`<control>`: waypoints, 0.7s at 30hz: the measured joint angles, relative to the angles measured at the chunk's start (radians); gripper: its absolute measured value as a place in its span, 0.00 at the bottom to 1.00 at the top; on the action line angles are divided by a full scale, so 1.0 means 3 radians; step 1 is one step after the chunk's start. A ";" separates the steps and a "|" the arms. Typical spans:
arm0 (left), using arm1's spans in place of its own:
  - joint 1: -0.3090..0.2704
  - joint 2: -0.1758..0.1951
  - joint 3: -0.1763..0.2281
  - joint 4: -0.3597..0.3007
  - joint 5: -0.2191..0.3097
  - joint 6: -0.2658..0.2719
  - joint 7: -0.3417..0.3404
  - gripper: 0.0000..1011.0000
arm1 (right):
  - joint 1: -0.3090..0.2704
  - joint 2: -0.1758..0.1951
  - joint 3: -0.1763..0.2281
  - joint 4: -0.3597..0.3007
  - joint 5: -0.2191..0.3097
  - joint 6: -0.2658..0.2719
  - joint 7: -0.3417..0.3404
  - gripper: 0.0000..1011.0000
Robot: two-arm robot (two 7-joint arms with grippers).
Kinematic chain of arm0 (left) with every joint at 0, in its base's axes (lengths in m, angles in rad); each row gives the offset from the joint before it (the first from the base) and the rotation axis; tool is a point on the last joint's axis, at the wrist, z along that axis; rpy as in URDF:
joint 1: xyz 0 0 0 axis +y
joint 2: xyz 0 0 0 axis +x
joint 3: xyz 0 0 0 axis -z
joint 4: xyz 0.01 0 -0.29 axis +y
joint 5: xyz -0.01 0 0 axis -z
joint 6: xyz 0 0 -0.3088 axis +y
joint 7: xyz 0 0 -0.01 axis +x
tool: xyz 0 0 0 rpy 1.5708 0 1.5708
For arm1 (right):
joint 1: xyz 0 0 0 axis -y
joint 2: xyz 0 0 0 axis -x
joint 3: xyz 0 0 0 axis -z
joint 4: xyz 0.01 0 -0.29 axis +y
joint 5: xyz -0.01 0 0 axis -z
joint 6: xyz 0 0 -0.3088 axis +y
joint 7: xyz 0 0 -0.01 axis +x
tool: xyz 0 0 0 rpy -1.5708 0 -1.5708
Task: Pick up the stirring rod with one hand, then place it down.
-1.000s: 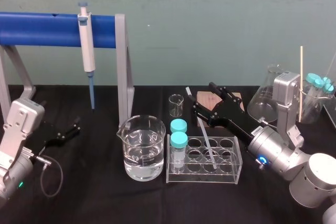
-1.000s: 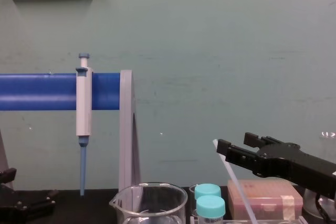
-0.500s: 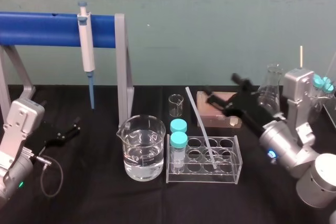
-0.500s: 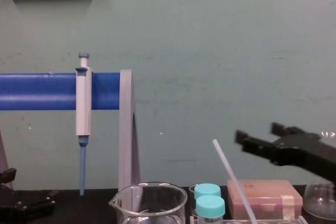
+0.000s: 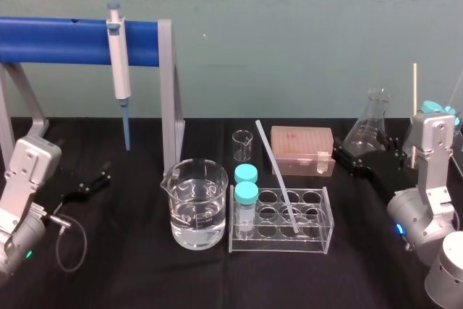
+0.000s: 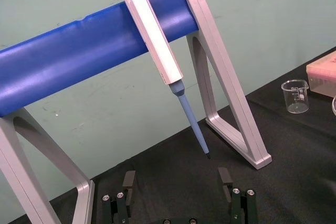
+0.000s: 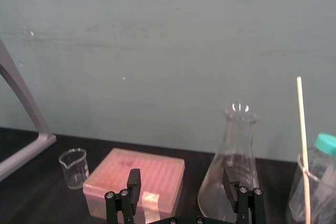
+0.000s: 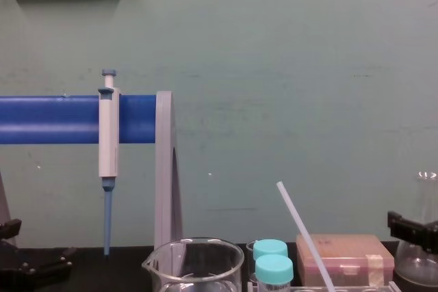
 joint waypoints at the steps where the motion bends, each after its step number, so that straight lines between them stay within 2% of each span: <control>1: 0.0000 0.0000 0.0000 0.0000 0.0000 0.0000 0.0000 0.99 | -0.0001 -0.0004 0.0003 0.0008 -0.0006 0.0016 0.0001 0.99; 21: 0.0000 0.0000 0.0000 0.0000 0.0000 0.0000 0.0000 0.99 | 0.0002 -0.0007 0.0004 0.0015 -0.0018 0.0019 0.0006 0.99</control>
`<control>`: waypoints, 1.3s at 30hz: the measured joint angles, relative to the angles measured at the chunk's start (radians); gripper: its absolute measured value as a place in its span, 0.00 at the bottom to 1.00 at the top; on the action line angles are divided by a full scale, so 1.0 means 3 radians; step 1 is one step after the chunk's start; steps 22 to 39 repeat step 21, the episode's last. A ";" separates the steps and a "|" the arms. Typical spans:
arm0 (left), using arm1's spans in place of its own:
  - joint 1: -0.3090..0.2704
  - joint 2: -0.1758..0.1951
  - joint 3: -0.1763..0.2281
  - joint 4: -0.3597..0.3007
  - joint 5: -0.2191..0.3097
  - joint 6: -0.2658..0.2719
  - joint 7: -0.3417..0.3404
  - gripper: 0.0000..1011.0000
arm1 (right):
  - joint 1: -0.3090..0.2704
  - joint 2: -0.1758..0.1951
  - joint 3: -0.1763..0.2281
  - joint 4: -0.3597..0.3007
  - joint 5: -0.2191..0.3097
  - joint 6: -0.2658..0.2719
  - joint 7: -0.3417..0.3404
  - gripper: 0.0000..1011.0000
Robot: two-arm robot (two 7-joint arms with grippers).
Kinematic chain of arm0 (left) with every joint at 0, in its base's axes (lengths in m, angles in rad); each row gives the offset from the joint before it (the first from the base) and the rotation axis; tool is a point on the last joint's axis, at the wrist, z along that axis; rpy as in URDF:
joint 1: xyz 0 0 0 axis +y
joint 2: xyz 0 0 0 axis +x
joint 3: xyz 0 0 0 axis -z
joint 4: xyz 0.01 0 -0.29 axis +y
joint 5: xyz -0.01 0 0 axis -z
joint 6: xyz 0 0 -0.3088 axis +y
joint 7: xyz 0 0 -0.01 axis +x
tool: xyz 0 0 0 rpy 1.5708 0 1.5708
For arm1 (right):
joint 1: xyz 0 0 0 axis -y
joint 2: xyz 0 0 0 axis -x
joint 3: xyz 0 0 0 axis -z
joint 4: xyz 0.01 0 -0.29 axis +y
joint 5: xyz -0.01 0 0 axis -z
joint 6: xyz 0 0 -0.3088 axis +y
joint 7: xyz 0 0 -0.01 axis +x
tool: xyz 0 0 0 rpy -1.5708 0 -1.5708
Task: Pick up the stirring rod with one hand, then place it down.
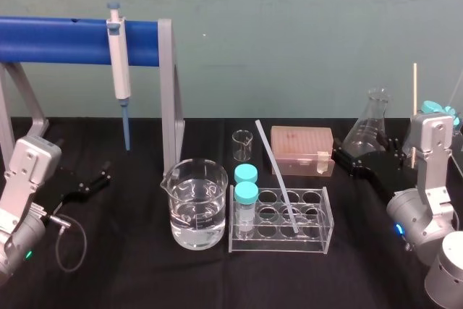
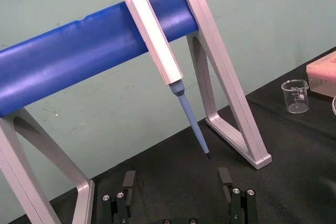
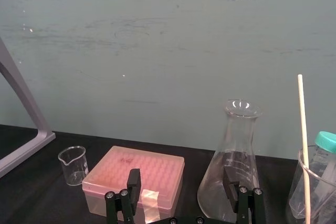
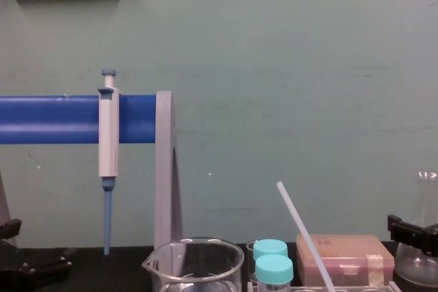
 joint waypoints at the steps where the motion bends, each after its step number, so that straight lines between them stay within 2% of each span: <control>1: 0.0000 0.0000 0.0000 0.0000 0.0000 0.0000 0.0000 0.99 | 0.0000 0.0000 0.0000 0.0000 0.0000 -0.0001 0.0000 0.99; 39: 0.0000 0.0000 0.0000 0.0000 0.0000 0.0000 0.0000 0.99 | 0.0000 0.0003 -0.0001 -0.0007 0.0003 -0.0010 -0.0006 0.99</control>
